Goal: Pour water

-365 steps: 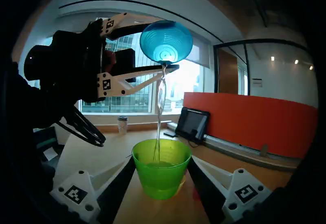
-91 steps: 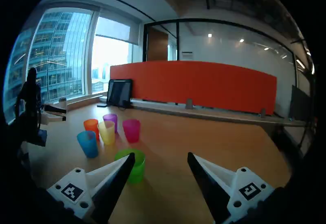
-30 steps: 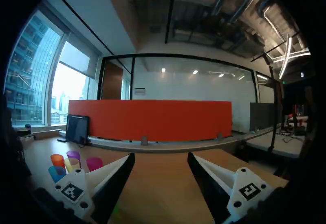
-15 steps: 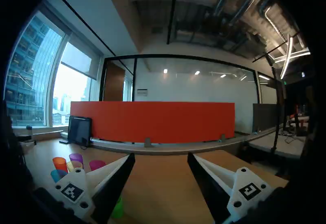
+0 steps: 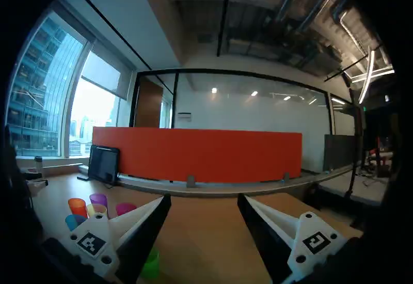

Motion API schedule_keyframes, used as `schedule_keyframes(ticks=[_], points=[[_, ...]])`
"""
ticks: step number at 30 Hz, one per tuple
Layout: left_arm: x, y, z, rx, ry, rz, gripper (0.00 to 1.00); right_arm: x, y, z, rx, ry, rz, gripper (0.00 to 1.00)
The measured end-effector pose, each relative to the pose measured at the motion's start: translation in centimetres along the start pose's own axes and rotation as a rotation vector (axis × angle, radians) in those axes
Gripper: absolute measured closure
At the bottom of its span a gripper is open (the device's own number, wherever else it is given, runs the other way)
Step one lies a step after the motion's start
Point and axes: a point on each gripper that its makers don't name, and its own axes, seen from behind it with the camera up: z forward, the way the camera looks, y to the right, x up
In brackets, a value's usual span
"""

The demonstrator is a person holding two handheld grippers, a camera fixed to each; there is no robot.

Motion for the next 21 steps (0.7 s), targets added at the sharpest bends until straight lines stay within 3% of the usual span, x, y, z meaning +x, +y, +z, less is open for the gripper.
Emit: schedule_keyframes(ticks=[21], points=[[-0.5,0.3,0.2,-0.009,-0.025,0.004,0.03,-1.5,0.7,-0.5,0.017,0.004,0.022,0.0]])
